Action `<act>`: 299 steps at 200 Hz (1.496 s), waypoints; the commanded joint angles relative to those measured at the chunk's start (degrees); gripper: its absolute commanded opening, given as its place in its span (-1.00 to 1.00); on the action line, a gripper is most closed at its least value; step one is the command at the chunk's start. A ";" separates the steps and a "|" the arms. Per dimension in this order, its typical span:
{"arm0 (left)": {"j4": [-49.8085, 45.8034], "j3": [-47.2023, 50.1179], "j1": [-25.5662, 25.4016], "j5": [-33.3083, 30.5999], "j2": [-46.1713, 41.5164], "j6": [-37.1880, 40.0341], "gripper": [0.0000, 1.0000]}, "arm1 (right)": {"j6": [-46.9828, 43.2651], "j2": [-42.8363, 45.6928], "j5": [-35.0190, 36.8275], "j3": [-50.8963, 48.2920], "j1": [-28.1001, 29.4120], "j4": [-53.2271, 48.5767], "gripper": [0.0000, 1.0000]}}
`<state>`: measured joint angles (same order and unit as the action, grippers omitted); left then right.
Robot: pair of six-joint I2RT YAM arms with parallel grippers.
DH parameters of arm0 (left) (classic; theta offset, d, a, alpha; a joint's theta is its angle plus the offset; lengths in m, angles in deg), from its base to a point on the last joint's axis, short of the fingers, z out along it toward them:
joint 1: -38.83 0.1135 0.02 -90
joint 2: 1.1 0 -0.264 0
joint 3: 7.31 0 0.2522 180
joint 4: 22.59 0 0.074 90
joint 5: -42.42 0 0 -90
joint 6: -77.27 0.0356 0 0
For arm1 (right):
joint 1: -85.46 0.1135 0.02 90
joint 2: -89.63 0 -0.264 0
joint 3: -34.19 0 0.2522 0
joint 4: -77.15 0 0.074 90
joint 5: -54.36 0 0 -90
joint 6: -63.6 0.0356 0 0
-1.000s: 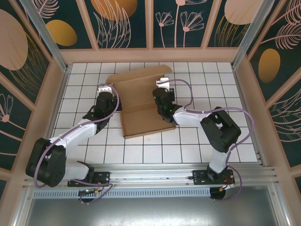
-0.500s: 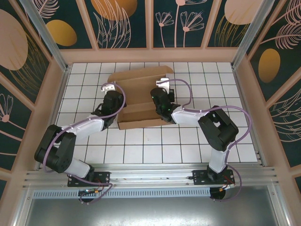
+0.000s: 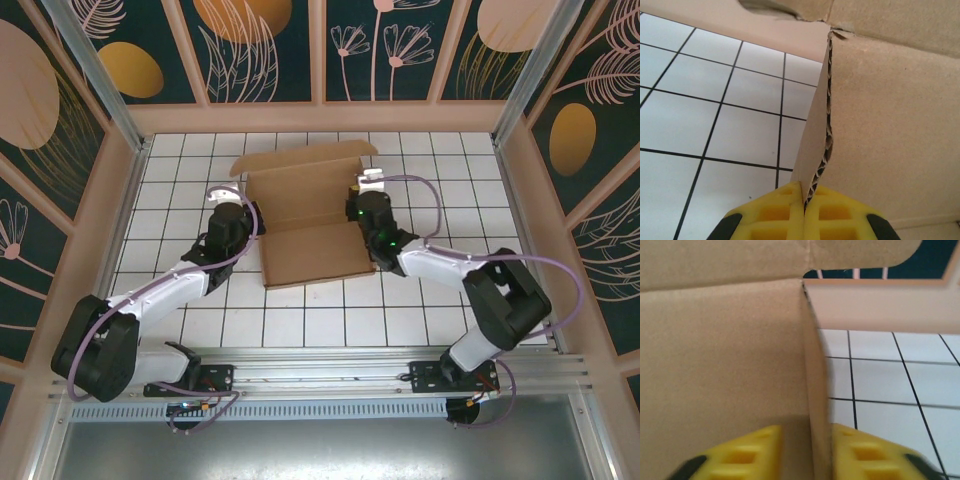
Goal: Fold the paper box
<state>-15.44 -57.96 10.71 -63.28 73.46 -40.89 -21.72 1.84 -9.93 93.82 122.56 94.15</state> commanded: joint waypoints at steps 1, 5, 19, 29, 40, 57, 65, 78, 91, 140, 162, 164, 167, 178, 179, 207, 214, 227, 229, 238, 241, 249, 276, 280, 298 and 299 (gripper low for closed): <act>4.11 0.22 -0.53 3.02 -0.19 2.77 -1.00 | -0.65 6.32 -14.90 -4.32 -4.56 5.77 -0.05; 4.22 0.38 -0.53 2.88 -0.21 2.99 -1.00 | -0.83 7.42 -16.39 -4.92 -5.22 6.17 0.03; 5.97 1.18 -0.48 4.37 -0.26 5.35 -1.00 | -2.88 11.14 -23.98 -6.45 -8.65 6.39 0.20; 7.83 1.78 -0.46 6.40 -0.22 7.14 -1.00 | -4.03 13.39 -32.74 -6.71 -12.33 5.43 0.23; 8.53 1.80 -0.45 8.42 -0.25 9.22 -1.00 | -3.29 14.62 -42.10 -5.96 -17.14 4.44 0.23; 7.28 0.70 -0.49 10.42 0.32 12.84 -1.00 | -1.99 14.35 -48.75 -4.72 -23.27 5.43 0.24; 6.31 -0.05 -0.45 11.70 0.80 14.65 -1.00 | -2.17 13.78 -50.11 -4.71 -25.52 7.57 0.24; 3.38 -1.84 -0.43 14.89 1.83 17.93 -1.00 | -3.79 12.25 -56.76 -5.39 -28.90 13.27 0.25; 1.59 -2.96 -0.44 18.23 2.50 20.67 -1.00 | -3.90 9.85 -61.15 -4.70 -31.37 16.09 0.27; 1.34 -2.48 -0.14 18.33 3.29 21.18 -1.00 | -2.15 1.71 -53.43 -2.19 -30.13 8.40 0.19; 2.14 -1.84 -0.01 16.99 3.72 19.97 -1.00 | -1.50 -1.31 -42.05 -0.32 -27.25 2.40 0.20; 2.24 -1.80 -0.01 16.84 3.83 19.79 -1.00 | -1.21 -1.68 -41.44 -0.05 -27.04 1.85 0.20; 2.36 -1.83 -0.01 16.72 3.96 19.62 -1.00 | -0.67 -2.28 -40.59 0.22 -26.78 1.00 0.19; 2.43 -1.96 0.07 15.80 4.59 18.74 -1.00 | 1.47 -4.08 -37.42 2.11 -25.46 -2.82 0.17; 2.45 -1.96 0.08 15.80 4.61 18.66 -1.00 | 1.56 -4.33 -37.37 2.29 -25.35 -3.26 0.17; 3.32 -1.88 0.17 15.38 5.51 16.54 -0.89 | 3.11 -8.79 -33.63 5.60 -21.93 -12.00 0.15; 3.50 -1.88 0.19 15.23 5.72 16.25 -0.84 | 3.25 -9.05 -33.13 4.98 -21.36 -11.96 0.14; 3.59 -2.13 0.26 14.82 6.10 15.41 -0.71 | 3.71 -9.19 -31.01 3.50 -20.25 -11.75 0.12; 3.70 -2.16 0.26 14.82 6.18 15.33 -0.70 | 3.92 -9.23 -30.82 3.21 -20.10 -11.64 0.12; 4.15 -2.32 0.32 15.21 6.53 14.70 -0.67 | 4.99 -9.19 -31.34 2.83 -19.87 -12.30 0.10; 4.30 -2.40 0.34 15.38 6.71 14.57 -0.66 | 5.43 -9.30 -31.57 2.89 -19.81 -12.79 0.09; 4.48 -2.64 0.36 15.65 7.08 14.07 -0.67 | 6.94 -9.37 -31.17 3.15 -19.51 -14.58 0.05; 6.35 -3.14 0.35 16.86 8.16 12.37 -0.66 | 13.15 -7.57 -32.77 0.76 -17.84 -15.58 -0.01; 6.85 -3.06 0.35 17.06 8.30 12.00 -0.66 | 14.63 -7.14 -33.68 -0.05 -17.61 -14.91 -0.01; 8.39 -3.20 0.35 18.22 9.09 10.92 -0.64 | 19.76 -5.96 -37.53 -3.11 -15.87 -13.05 -0.02; 8.42 -3.24 0.35 18.24 9.14 10.93 -0.64 | 19.97 -5.84 -37.69 -3.35 -15.72 -12.90 -0.02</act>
<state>-11.64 -59.90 10.76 -47.11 81.33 -27.45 -10.81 -6.62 -43.85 94.38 104.42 81.11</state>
